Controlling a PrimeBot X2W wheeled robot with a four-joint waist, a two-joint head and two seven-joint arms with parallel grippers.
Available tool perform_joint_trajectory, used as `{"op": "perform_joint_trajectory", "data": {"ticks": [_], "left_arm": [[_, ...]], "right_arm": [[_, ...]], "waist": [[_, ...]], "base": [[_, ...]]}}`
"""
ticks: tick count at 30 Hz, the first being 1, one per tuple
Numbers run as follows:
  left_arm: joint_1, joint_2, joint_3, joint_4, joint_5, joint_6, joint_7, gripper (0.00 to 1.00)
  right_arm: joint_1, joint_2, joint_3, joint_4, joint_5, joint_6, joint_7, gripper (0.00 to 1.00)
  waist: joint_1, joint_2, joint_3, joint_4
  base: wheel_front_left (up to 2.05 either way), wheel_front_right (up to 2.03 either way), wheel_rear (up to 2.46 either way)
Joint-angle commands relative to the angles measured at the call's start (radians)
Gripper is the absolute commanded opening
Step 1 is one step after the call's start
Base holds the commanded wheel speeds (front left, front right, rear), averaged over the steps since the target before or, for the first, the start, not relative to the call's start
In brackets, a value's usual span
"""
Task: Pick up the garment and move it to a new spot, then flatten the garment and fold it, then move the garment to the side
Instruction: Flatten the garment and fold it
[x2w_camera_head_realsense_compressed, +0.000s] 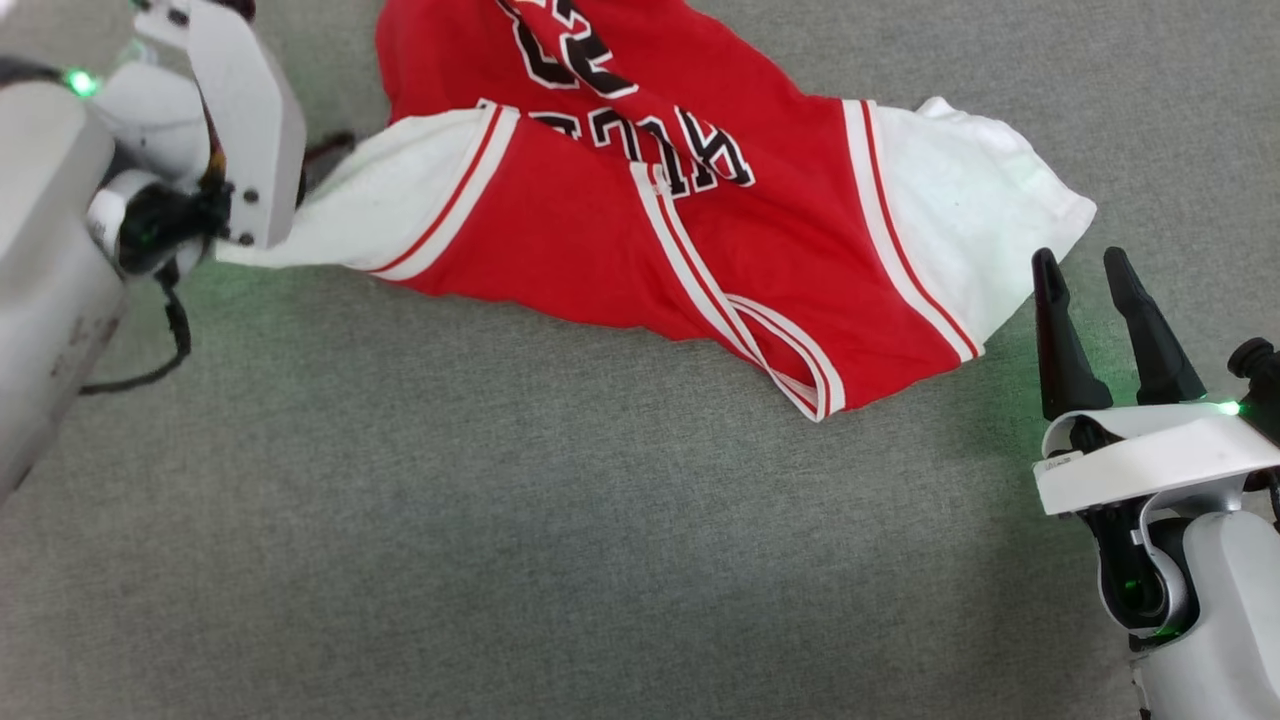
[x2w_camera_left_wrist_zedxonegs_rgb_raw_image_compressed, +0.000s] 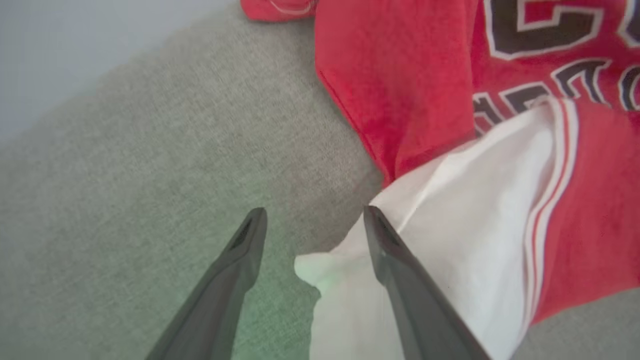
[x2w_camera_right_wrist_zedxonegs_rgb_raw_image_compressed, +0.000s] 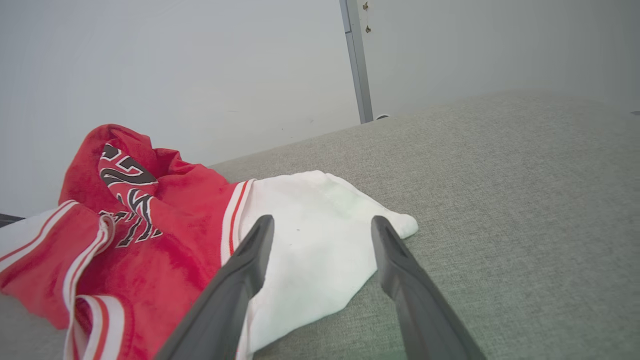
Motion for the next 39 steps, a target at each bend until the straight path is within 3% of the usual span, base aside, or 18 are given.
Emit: {"op": "perform_joint_trajectory", "data": {"ticks": [1, 11, 18, 19, 20, 21, 22, 31, 39], "left_arm": [[0.012, 0.015, -0.013, -0.015, -0.017, 0.001, 0.032, 1.0], [0.022, 0.08, -0.019, -0.079, -0.141, 0.001, 0.181, 1.0], [0.049, 0.08, -0.025, -0.096, -0.169, 0.001, 0.194, 0.97], [0.053, 0.079, -0.026, -0.1, -0.173, 0.001, 0.195, 0.59], [0.057, 0.079, -0.027, -0.105, -0.177, 0.001, 0.196, 0.41], [0.059, 0.079, -0.027, -0.107, -0.183, 0.001, 0.198, 0.16], [0.061, 0.081, -0.028, -0.108, -0.183, 0.001, 0.198, 0.0], [0.055, 0.096, -0.01, -0.167, -0.189, 0.001, 0.116, 0.0], [0.109, 0.187, -0.013, -0.411, -0.152, 0.001, -0.091, 0.0]], "right_arm": [[0.005, -0.004, -0.004, -0.001, 0.002, -0.001, 0.0, 1.0], [0.009, -0.006, -0.009, -0.004, 0.004, -0.001, -0.003, 1.0], [-0.004, -0.004, -0.006, -0.011, 0.001, -0.001, 0.001, 1.0], [-0.005, -0.004, -0.006, -0.012, 0.001, -0.001, 0.002, 1.0], [-0.006, -0.005, -0.006, -0.012, 0.001, -0.001, 0.002, 1.0], [-0.006, -0.006, -0.008, -0.012, 0.001, -0.001, 0.002, 1.0], [-0.006, -0.008, -0.011, -0.012, -0.001, -0.001, 0.001, 1.0], [0.009, -0.01, -0.021, -0.011, -0.013, -0.001, 0.008, 1.0], [0.034, -0.009, -0.028, -0.024, -0.027, -0.001, 0.03, 1.0]], "waist": [[0.0, -0.0001, 0.005, -0.006], [0.0, -0.0001, 0.009, -0.015], [0.0, -0.0001, 0.025, -0.015], [0.0, -0.0001, 0.027, -0.015], [0.0, -0.0001, 0.028, -0.015], [0.0, -0.0001, 0.029, -0.015], [0.0, -0.0001, 0.03, -0.014], [0.0, -0.0001, -0.006, 0.02], [0.0, -0.0001, -0.064, 0.059]], "base": [[0.0, 0.0, 0.0], [0.0, 0.0, 0.0], [0.0, 0.0, 0.0], [0.0, 0.0, 0.0], [0.0, 0.0, 0.0], [0.0, 0.0, 0.0], [0.0, 0.0, 0.0], [0.0, 0.0, 0.0], [0.0, 0.0, 0.0]]}}
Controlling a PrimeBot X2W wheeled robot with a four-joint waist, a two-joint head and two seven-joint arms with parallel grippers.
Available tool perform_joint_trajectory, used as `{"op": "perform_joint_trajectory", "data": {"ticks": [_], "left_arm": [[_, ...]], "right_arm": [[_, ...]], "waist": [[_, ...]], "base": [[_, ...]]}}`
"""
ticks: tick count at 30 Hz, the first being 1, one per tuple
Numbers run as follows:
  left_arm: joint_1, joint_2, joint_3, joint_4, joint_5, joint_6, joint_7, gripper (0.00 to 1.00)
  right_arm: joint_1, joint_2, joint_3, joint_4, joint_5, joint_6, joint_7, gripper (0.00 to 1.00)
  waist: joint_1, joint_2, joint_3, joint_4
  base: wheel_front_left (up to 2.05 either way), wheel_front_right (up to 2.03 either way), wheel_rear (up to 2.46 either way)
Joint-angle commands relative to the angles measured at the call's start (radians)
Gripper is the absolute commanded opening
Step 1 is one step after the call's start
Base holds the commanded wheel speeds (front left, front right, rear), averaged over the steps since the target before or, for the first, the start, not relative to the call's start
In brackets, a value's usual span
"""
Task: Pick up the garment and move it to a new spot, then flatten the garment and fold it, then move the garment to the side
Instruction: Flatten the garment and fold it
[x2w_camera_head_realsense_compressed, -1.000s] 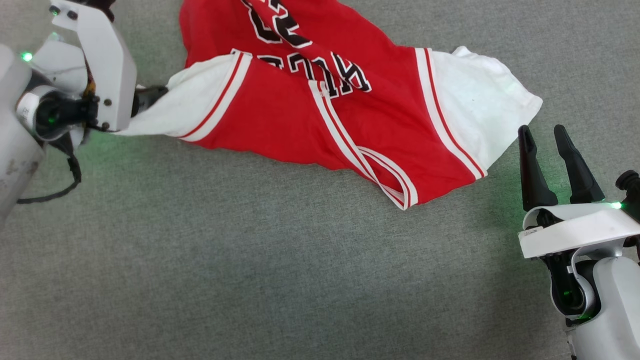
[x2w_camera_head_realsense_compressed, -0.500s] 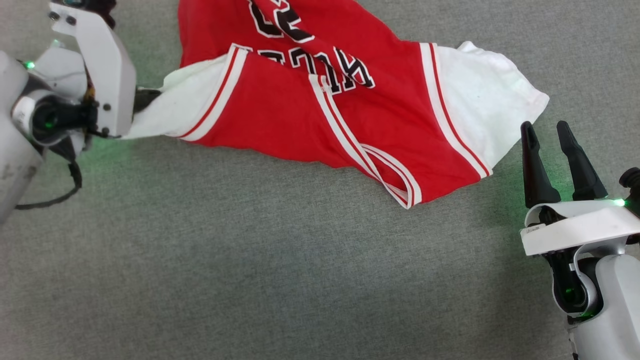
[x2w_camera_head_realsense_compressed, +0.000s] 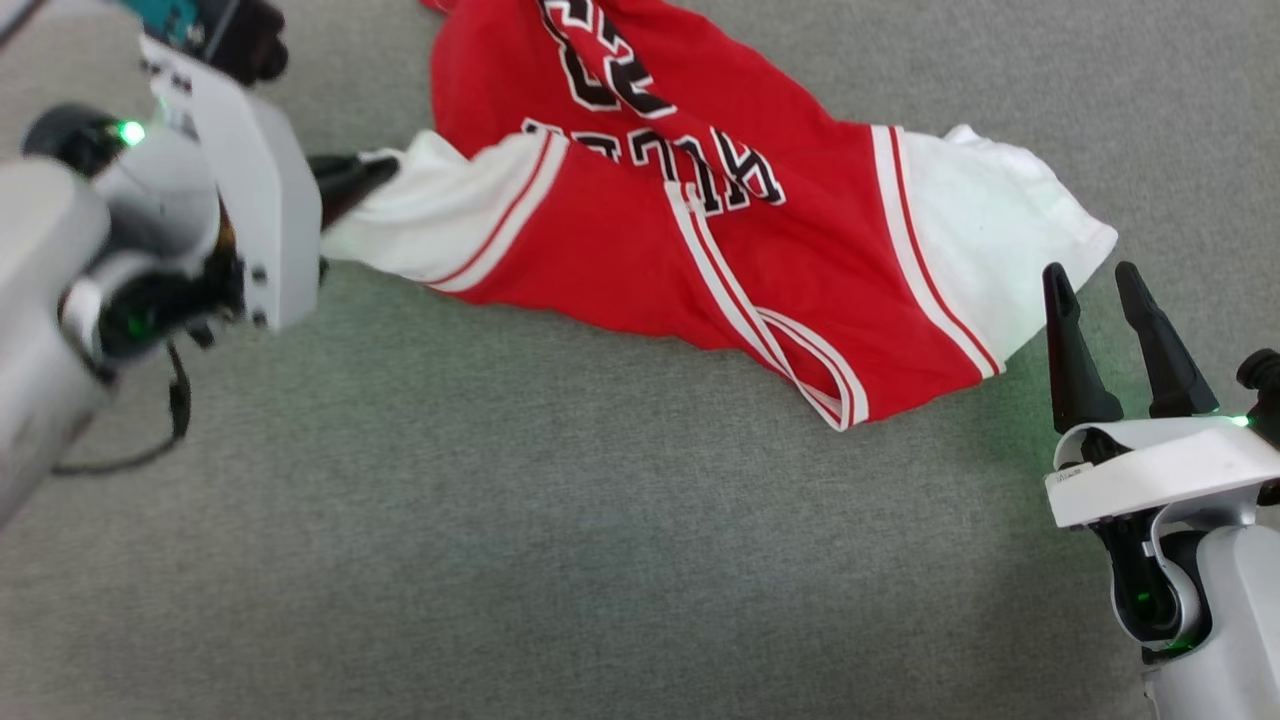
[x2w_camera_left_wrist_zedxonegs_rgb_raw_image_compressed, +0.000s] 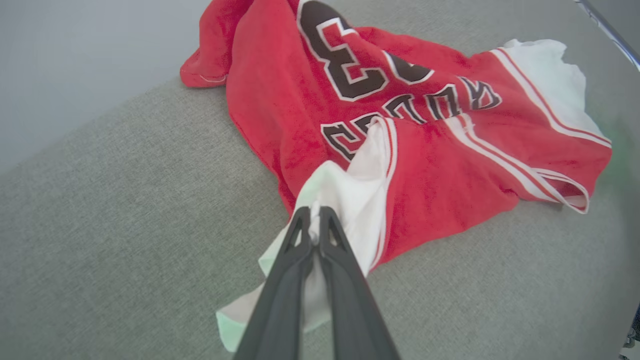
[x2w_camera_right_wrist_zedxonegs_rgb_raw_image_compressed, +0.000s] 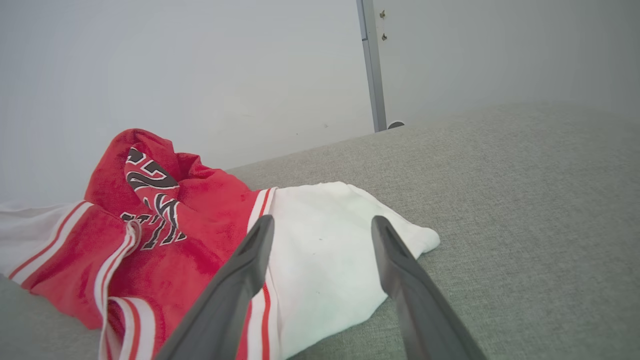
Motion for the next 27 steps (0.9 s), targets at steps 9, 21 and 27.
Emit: {"op": "perform_joint_trajectory", "data": {"ticks": [9, 21, 27], "left_arm": [[0.218, 0.204, -0.048, -0.365, 0.054, 0.001, -0.263, 0.0], [0.412, 0.324, -0.09, -0.342, 0.109, 0.009, -0.367, 0.0], [0.444, 0.337, -0.09, -0.288, 0.105, 0.03, -0.398, 0.0]], "right_arm": [[0.051, -0.007, -0.021, -0.037, -0.019, -0.001, 0.033, 1.0], [0.079, -0.017, -0.047, -0.082, -0.036, -0.001, 0.077, 1.0], [0.09, -0.019, -0.055, -0.095, -0.041, -0.001, 0.095, 1.0]], "waist": [[0.0, 0.0, -0.055, 0.041], [0.0, 0.0, -0.066, 0.06], [0.0, 0.0, -0.072, 0.067]], "base": [[0.0, 0.0, 0.0], [0.0, 0.0, 0.0], [0.0, 0.0, 0.0]]}}
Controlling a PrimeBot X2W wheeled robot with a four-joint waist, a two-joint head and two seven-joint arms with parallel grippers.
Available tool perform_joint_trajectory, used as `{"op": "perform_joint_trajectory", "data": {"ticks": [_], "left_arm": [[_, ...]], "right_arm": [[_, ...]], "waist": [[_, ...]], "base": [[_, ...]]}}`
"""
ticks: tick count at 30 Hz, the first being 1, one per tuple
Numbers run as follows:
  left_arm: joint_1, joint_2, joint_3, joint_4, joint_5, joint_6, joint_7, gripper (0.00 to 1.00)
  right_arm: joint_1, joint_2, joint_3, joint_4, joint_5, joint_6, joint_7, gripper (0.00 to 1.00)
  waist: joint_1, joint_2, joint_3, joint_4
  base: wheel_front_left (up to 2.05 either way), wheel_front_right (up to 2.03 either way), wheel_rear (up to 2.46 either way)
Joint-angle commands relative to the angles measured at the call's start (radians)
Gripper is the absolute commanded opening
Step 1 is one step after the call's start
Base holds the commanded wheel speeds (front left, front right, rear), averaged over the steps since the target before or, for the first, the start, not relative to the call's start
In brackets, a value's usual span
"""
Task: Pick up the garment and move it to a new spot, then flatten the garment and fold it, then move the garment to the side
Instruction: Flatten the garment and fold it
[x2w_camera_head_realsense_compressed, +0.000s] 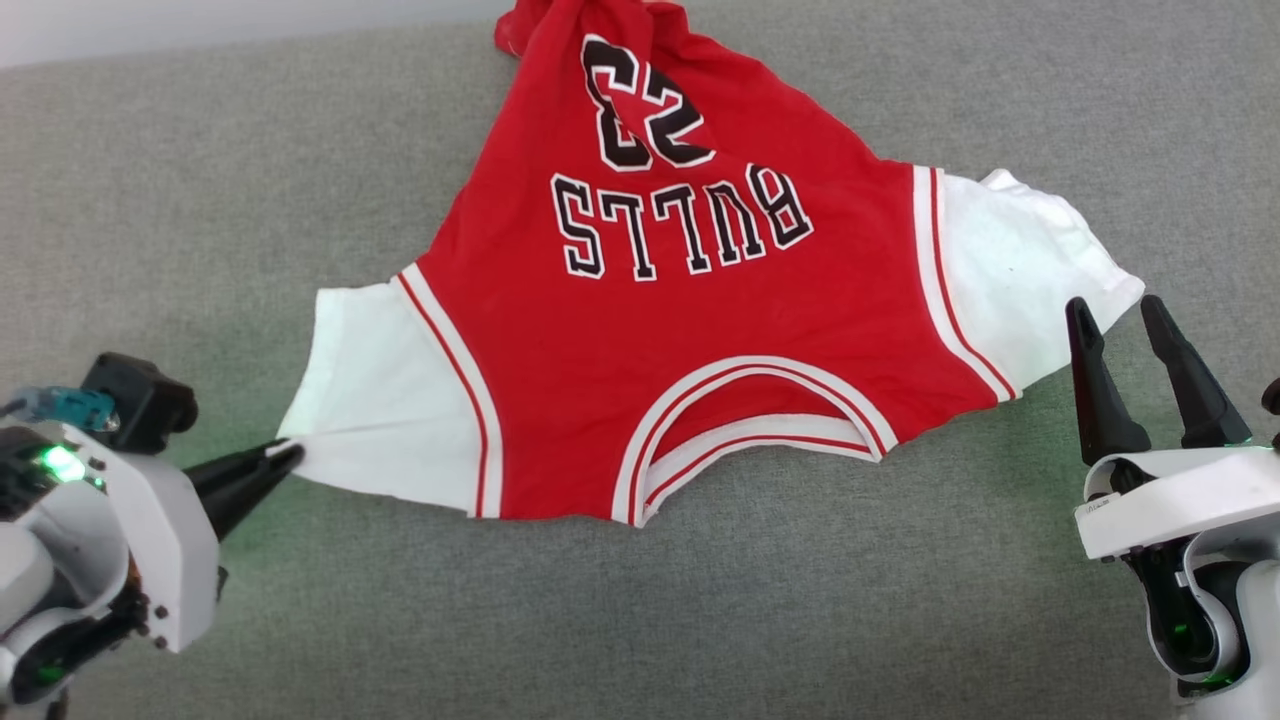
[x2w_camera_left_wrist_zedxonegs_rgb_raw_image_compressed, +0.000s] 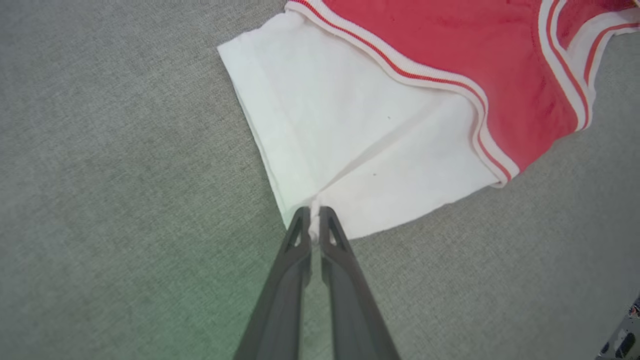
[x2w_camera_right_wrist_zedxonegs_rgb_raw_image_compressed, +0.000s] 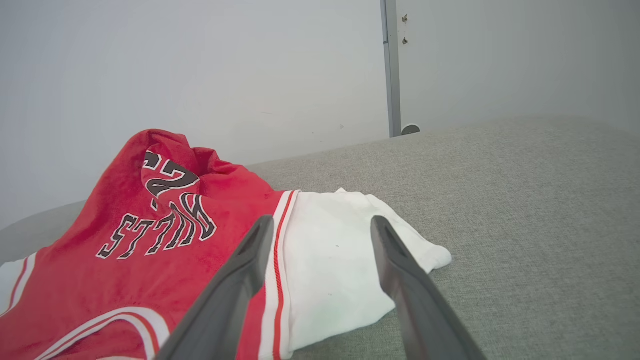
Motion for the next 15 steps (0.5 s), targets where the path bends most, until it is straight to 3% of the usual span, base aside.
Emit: {"op": "perform_joint_trajectory", "data": {"ticks": [1, 2, 3, 4, 5, 7, 8, 15], "left_arm": [[0.015, -0.011, 0.002, 0.003, -0.003, 0.004, -0.015, 0.0], [0.021, -0.019, 0.005, 0.007, -0.011, 0.006, -0.028, 0.0], [0.026, -0.027, 0.008, 0.009, -0.018, 0.007, -0.042, 0.06], [0.033, -0.032, 0.014, 0.012, -0.027, 0.01, -0.06, 0.3], [0.041, -0.037, 0.022, 0.018, -0.041, 0.014, -0.079, 0.47], [0.058, -0.045, 0.036, 0.025, -0.06, 0.035, -0.121, 0.95], [0.069, -0.049, 0.041, 0.025, -0.071, 0.044, -0.145, 1.0], [0.168, -0.083, 0.123, -0.004, -0.125, 0.146, -0.298, 1.0]], "right_arm": [[0.01, -0.005, -0.004, -0.004, -0.007, -0.001, 0.008, 1.0], [0.012, -0.006, -0.003, -0.004, -0.008, -0.001, 0.012, 1.0], [0.014, -0.01, -0.001, -0.004, -0.009, -0.001, 0.019, 1.0], [0.014, -0.013, 0.003, -0.002, -0.01, -0.001, 0.029, 1.0], [0.014, -0.019, 0.007, -0.001, -0.011, -0.001, 0.042, 1.0], [0.007, -0.035, 0.018, -0.002, -0.017, -0.001, 0.076, 1.0], [0.002, -0.047, 0.028, -0.002, -0.021, -0.001, 0.098, 1.0], [-0.034, -0.188, 0.124, -0.033, -0.004, -0.001, 0.325, 1.0]], "waist": [[0.0, 0.0, -0.002, 0.002], [0.0, 0.0, -0.004, 0.003], [0.0, 0.0, -0.006, 0.004], [0.0, 0.0, -0.008, 0.005], [0.0, 0.0, -0.01, 0.006], [0.0, 0.0, -0.013, 0.006], [0.0, 0.0, -0.015, 0.007], [0.0, 0.0, -0.025, 0.032]], "base": [[0.0, 0.0, 0.0], [0.0, 0.0, 0.0], [0.0, 0.0, 0.0], [0.0, 0.0, 0.0], [0.0, 0.0, 0.0], [0.0, 0.0, 0.0], [0.0, 0.0, 0.0], [0.0, 0.0, 0.0]]}}
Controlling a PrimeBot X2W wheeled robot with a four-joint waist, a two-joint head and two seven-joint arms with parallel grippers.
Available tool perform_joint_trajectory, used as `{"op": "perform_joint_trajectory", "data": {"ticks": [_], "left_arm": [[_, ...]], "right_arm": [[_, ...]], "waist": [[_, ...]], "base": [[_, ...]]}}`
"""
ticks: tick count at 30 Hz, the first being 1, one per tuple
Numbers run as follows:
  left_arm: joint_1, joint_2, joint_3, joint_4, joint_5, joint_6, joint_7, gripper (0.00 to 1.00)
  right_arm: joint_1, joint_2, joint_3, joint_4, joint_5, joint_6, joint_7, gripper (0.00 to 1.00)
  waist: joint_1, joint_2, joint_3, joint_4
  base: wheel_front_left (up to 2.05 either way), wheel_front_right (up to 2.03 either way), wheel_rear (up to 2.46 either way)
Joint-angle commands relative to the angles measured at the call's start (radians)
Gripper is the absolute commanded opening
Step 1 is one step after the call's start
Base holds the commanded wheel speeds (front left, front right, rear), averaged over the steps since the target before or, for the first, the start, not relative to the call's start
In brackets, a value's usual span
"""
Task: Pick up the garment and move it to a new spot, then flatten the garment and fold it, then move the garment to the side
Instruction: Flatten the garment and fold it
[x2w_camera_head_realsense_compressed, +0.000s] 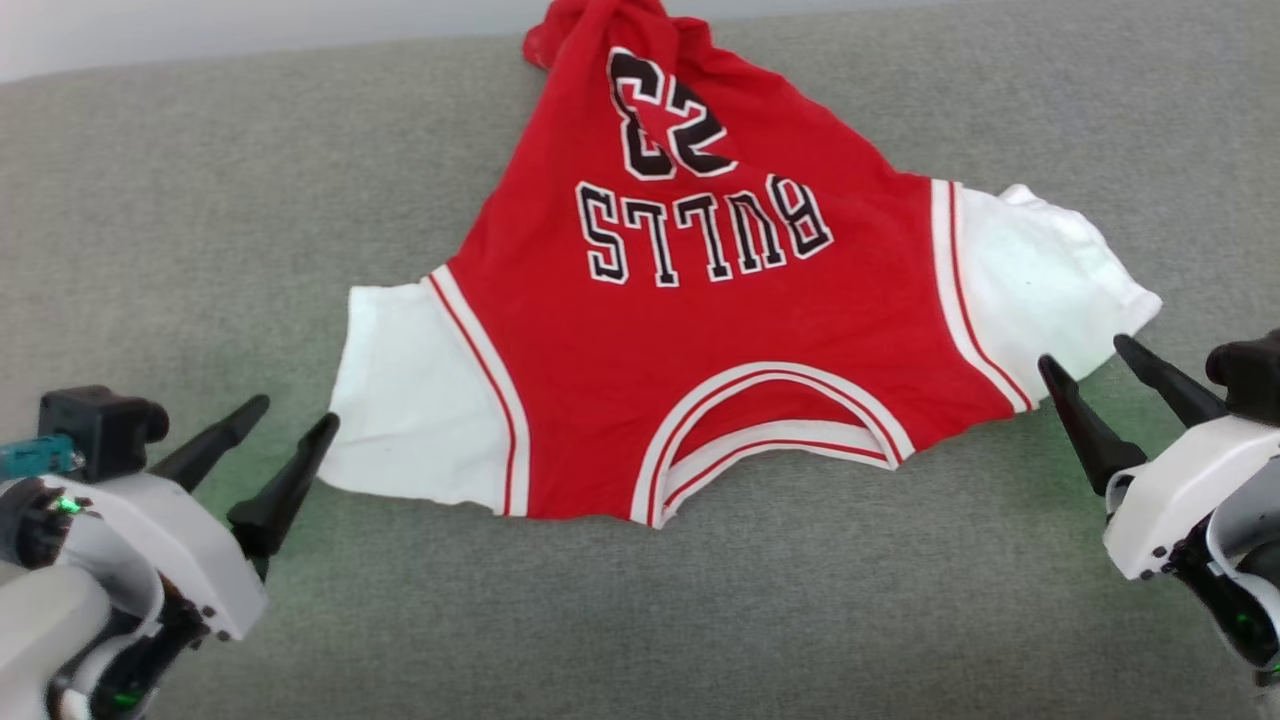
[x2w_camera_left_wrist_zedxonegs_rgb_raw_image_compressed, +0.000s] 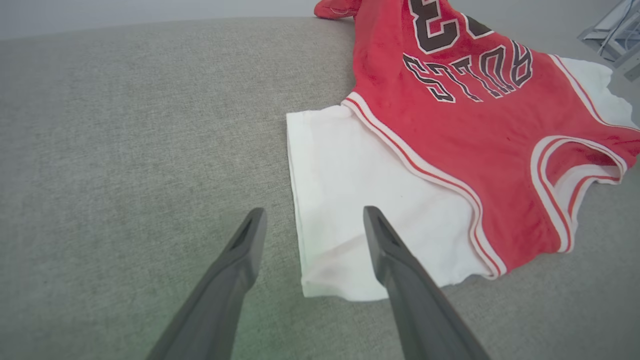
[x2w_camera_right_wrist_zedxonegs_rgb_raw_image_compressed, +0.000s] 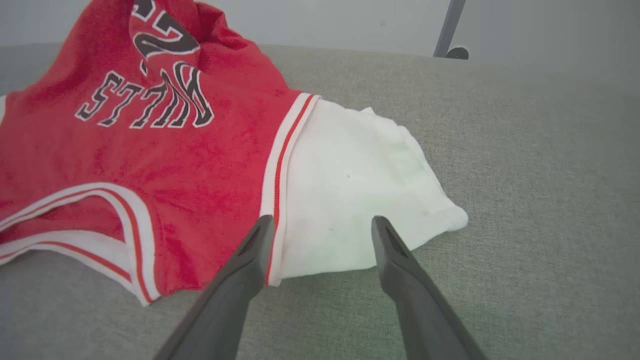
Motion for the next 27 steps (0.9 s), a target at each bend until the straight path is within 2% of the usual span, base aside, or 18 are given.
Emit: {"op": "perform_joint_trajectory", "data": {"ticks": [1, 4, 7, 10, 15, 21, 27], "left_arm": [[0.016, -0.008, 0.012, -0.004, 0.008, 0.011, -0.004, 1.0], [0.072, -0.055, 0.092, -0.033, 0.062, 0.057, -0.009, 1.0], [0.151, -0.104, 0.17, -0.063, 0.125, 0.078, -0.008, 1.0], [0.213, -0.149, 0.228, -0.087, 0.185, 0.08, -0.008, 1.0], [0.267, -0.201, 0.284, -0.1, 0.255, 0.057, -0.008, 1.0], [0.275, -0.235, 0.308, -0.086, 0.3, 0.033, -0.008, 1.0], [0.244, -0.239, 0.297, -0.071, 0.324, 0.003, 0.005, 1.0]], "right_arm": [[-0.011, -0.01, 0.011, -0.005, 0.007, -0.001, 0.016, 1.0], [-0.035, -0.103, 0.069, -0.03, 0.031, -0.001, 0.116, 1.0], [-0.066, -0.211, 0.155, -0.056, 0.059, -0.001, 0.21, 1.0], [-0.108, -0.329, 0.242, -0.072, 0.075, -0.001, 0.264, 1.0], [-0.183, -0.478, 0.394, -0.057, 0.112, -0.001, 0.295, 1.0], [-0.274, -0.559, 0.542, -0.009, 0.182, -0.001, 0.306, 1.0], [-0.35, -0.564, 0.653, 0.069, 0.195, -0.002, 0.273, 1.0]], "waist": [[0.0, 0.0, -0.003, 0.011], [0.0, 0.0, -0.003, 0.036], [0.0, 0.0, 0.002, 0.061], [0.0, 0.0, 0.007, 0.093], [0.0, 0.0, 0.026, 0.138], [0.0, 0.0, 0.051, 0.172], [0.0, 0.0, 0.076, 0.182]], "base": [[0.0, 0.0, 0.0], [0.0, 0.0, 0.0], [0.0, 0.0, 0.0], [0.0, 0.0, 0.0], [0.0, 0.0, 0.0], [0.0, 0.0, 0.0], [0.0, 0.0, 0.0]]}}
